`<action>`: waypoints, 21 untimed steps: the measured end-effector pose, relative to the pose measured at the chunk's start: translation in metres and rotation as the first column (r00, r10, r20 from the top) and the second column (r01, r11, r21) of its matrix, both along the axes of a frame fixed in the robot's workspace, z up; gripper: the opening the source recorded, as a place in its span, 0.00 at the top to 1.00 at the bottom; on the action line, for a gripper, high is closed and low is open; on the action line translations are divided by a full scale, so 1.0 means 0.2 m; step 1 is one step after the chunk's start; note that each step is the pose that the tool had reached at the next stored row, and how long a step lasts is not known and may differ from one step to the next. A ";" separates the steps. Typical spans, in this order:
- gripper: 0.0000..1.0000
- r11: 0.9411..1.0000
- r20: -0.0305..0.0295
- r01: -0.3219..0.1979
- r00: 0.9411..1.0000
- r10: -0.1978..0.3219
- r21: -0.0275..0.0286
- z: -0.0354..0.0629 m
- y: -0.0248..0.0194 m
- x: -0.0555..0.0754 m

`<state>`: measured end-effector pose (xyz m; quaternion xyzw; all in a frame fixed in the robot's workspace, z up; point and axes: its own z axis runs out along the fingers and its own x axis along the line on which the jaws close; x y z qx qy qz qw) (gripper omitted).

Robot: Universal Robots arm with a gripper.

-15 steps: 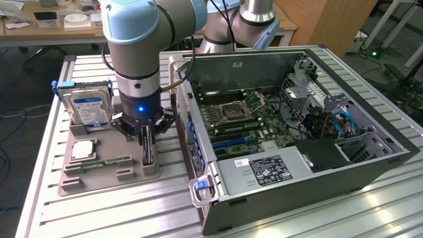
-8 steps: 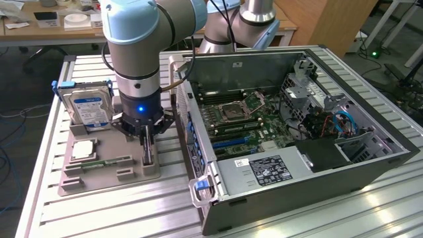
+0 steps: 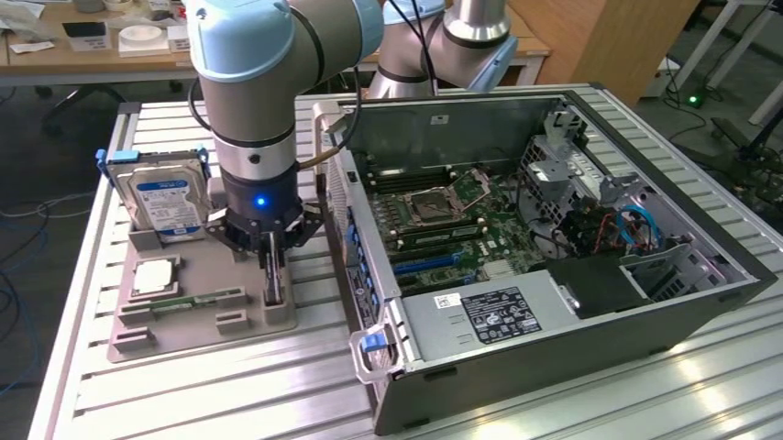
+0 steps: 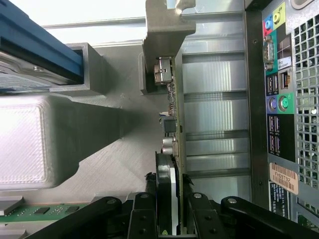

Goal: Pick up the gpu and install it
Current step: 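Pick up the gpu and move the gpu toward the slot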

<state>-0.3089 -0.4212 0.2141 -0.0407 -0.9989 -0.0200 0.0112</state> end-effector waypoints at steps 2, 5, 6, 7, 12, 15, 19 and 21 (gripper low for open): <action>0.72 1.000 0.000 0.000 1.000 0.000 0.000 0.000 0.000 0.00; 0.72 1.000 0.000 0.000 1.000 0.000 0.000 0.000 0.000 0.00; 0.72 1.000 0.000 0.000 1.000 0.000 0.000 0.004 0.000 0.00; 0.72 1.000 0.000 0.000 1.000 0.000 0.000 0.010 0.000 0.00; 0.72 1.000 0.000 0.000 1.000 0.000 0.000 0.092 0.000 0.00; 0.72 1.000 0.000 0.000 1.000 0.000 0.000 0.148 0.000 0.00; 0.72 1.000 0.000 0.000 1.000 0.000 0.000 0.223 0.000 0.00; 0.72 1.000 0.000 0.000 1.000 0.000 0.000 0.261 0.000 0.00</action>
